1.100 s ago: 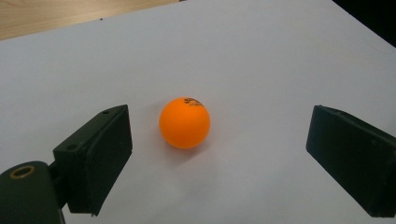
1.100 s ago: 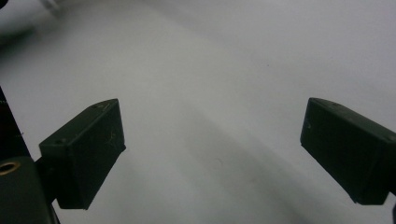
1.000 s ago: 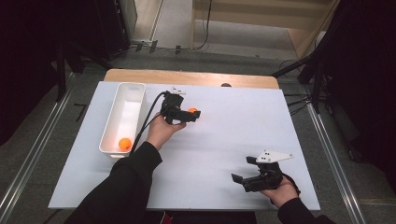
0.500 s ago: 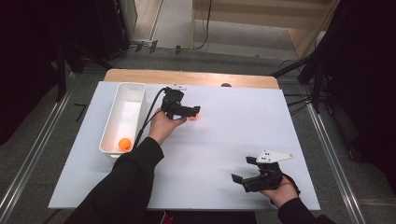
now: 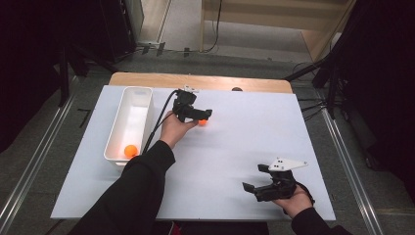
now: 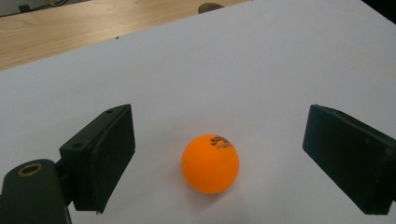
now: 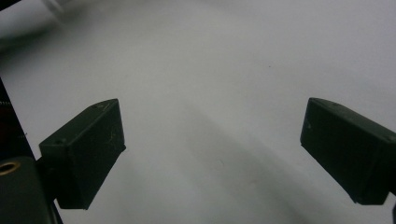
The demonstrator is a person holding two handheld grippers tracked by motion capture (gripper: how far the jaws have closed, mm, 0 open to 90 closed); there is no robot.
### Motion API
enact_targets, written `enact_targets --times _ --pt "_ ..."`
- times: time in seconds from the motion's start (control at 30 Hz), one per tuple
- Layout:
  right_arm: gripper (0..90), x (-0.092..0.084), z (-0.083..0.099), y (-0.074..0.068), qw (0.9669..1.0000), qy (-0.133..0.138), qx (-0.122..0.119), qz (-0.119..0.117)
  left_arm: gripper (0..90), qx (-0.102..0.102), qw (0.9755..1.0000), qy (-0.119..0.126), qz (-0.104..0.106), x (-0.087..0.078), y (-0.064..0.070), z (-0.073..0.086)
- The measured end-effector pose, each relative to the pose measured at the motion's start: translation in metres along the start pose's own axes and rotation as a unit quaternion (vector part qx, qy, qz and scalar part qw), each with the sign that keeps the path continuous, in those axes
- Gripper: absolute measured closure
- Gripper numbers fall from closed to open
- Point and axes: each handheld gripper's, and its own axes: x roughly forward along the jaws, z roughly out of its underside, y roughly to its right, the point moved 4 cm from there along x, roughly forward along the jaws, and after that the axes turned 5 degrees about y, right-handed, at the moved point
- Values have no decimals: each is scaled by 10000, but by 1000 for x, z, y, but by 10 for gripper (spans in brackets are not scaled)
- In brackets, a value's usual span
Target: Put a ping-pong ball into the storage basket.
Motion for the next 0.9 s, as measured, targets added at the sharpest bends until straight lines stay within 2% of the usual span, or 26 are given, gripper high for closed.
enact_targets --times 0.17,0.53,0.9 --pt "51 0 0 0 10000 -5 0 -21 96 41 10000 1 14 6 2 -3" --pt "51 -1 0 1 10000 21 -27 -2 97 -124 9999 77 66 11 -2 -2" --pt "51 0 0 0 10000 5 -43 -4 97 12 10000 -13 -35 16 -1 4"
